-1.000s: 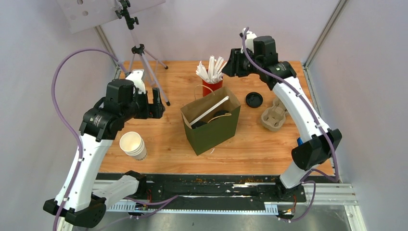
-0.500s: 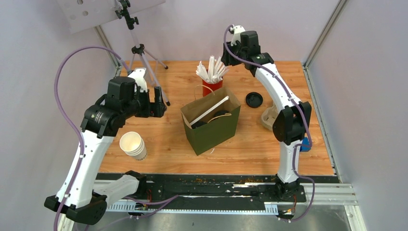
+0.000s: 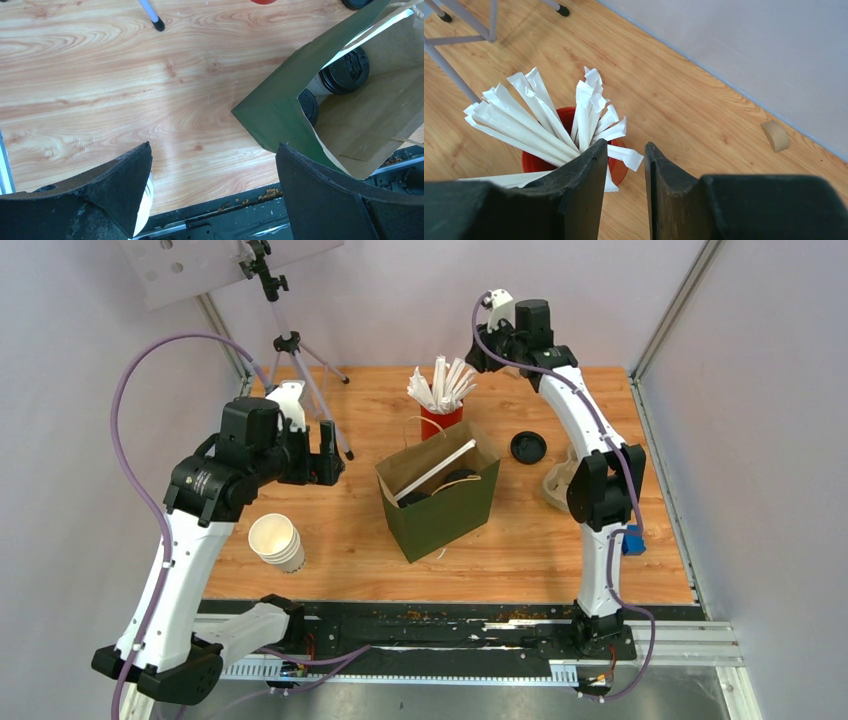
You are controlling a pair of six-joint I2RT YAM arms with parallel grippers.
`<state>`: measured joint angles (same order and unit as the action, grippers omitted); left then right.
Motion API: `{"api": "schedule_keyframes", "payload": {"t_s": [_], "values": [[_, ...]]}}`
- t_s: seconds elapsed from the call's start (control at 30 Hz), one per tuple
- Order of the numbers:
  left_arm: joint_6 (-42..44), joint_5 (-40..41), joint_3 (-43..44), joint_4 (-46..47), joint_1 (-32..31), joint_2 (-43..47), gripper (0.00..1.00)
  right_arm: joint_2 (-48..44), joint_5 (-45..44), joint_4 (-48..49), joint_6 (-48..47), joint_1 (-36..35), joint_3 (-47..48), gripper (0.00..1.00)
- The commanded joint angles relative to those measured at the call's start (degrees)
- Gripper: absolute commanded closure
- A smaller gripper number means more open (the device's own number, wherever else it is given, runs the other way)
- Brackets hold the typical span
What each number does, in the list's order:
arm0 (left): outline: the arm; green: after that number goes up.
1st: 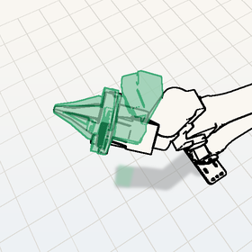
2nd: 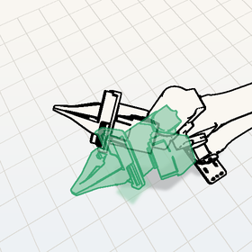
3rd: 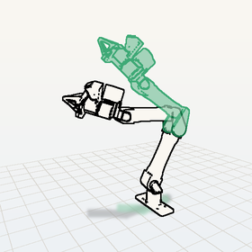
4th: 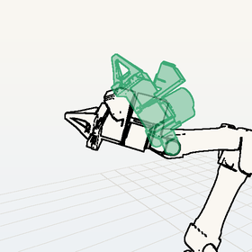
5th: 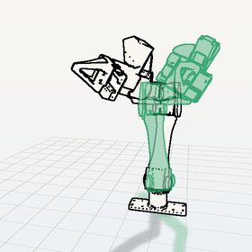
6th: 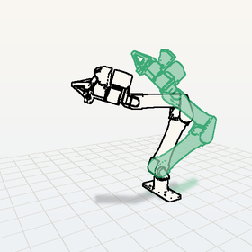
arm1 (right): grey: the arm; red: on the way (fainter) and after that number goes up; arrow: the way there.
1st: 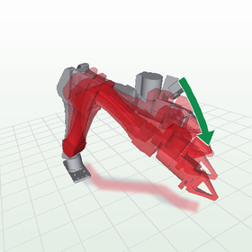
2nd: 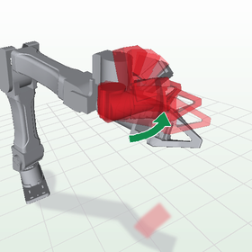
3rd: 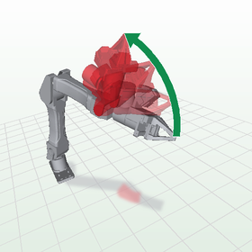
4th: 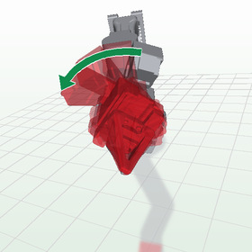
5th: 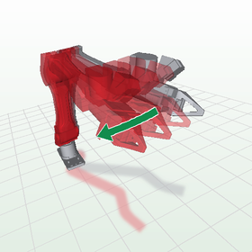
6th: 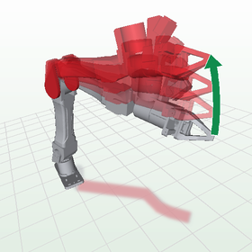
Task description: Pack the takeout coffee
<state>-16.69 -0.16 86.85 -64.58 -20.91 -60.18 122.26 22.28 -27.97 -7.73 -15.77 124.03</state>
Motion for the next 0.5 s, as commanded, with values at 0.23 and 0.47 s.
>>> {"api": "schedule_keyframes", "payload": {"t_s": [0.23,0.47], "values": [[0.5,0.0,2.4,-1.8,0.2,0.1,0.00,2.9,5.5,3.8,-7.2,-0.4,1.7,0.67],[0.3,0.1,3.0,-2.5,0.3,0.3,0.00,4.7,5.8,5.0,-8.3,-0.4,2.7,0.67]]}}
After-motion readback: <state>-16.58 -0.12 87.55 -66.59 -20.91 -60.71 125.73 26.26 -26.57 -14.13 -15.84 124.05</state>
